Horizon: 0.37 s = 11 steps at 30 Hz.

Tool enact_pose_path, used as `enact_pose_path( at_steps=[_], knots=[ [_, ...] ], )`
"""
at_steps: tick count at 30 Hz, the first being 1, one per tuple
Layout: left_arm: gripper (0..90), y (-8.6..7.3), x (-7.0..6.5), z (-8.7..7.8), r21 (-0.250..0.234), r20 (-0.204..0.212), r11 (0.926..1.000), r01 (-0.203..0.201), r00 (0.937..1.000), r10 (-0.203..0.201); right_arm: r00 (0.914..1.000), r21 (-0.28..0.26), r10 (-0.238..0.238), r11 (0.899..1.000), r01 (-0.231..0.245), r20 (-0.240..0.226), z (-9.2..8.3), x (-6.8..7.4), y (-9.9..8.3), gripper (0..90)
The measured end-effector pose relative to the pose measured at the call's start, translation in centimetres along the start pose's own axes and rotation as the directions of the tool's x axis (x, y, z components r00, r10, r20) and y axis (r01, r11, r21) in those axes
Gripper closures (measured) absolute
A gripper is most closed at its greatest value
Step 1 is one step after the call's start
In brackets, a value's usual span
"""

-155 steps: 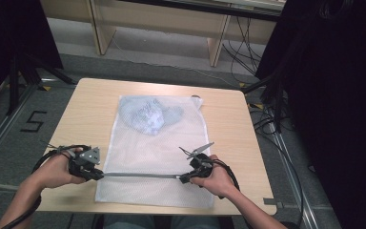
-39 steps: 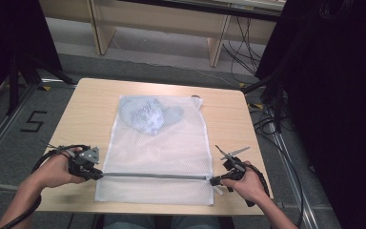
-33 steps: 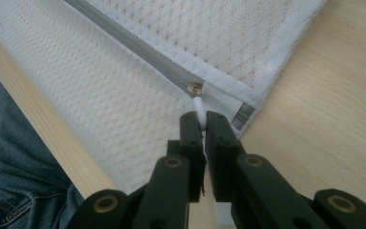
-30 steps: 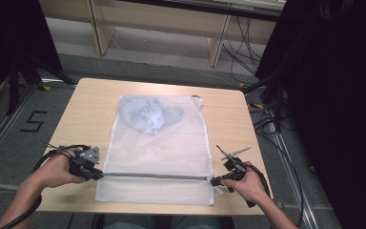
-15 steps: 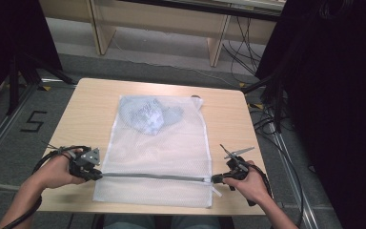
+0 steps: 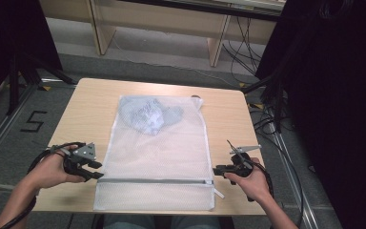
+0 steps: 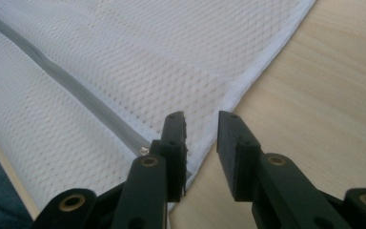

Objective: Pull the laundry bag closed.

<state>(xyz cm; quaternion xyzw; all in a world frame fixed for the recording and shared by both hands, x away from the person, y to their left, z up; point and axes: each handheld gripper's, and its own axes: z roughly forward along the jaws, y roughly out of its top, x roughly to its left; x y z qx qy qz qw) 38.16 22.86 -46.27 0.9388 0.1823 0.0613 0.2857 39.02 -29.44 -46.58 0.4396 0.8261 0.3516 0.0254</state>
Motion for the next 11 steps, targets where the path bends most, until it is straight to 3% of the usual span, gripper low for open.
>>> enact_pose_path(
  at_steps=[3, 6, 7, 8, 9, 11],
  knots=[
    [53.6, 0.4, -0.5, 0.0, -0.023, 0.006, 0.9994, 0.024, 0.9997, -0.024, 0.9995, -0.030, -0.018, 0.999, 0.018, 0.027, 0.1, -0.1, 0.0, 70.5],
    [48.7, 0.5, -1.3, 0.1, -0.034, 0.003, 0.9986, 0.041, 0.9991, -0.041, 0.9987, -0.012, -0.028, 1.000, 0.028, 0.042, -0.3, -0.3, 0.0, 69.5],
    [48.2, 0.5, -1.7, 0.1, -0.034, 0.002, 0.9981, 0.051, 0.9987, -0.051, 0.9994, -0.041, -0.024, 0.999, 0.025, 0.027, -0.1, -0.4, -0.1, 69.0],
    [46.4, 0.5, -1.7, 0.1, -0.034, 0.002, 0.9981, 0.051, 0.9987, -0.051, 0.9994, -0.041, -0.024, 0.999, 0.025, 0.027, -0.1, -0.4, -0.1, 69.0],
    [43.9, 0.5, -1.9, 0.1, -0.031, -0.008, 0.9981, 0.053, 0.9986, -0.053, 0.9998, -0.009, -0.017, 1.000, 0.017, -0.013, -0.4, -0.7, 0.0, 68.3],
    [39.3, 0.4, -2.5, 0.1, -0.031, -0.035, 0.9966, 0.076, 0.9964, -0.077, 0.9998, -0.014, -0.012, 1.000, 0.012, -0.016, -0.4, -0.9, -0.1, 67.1]
  ],
)
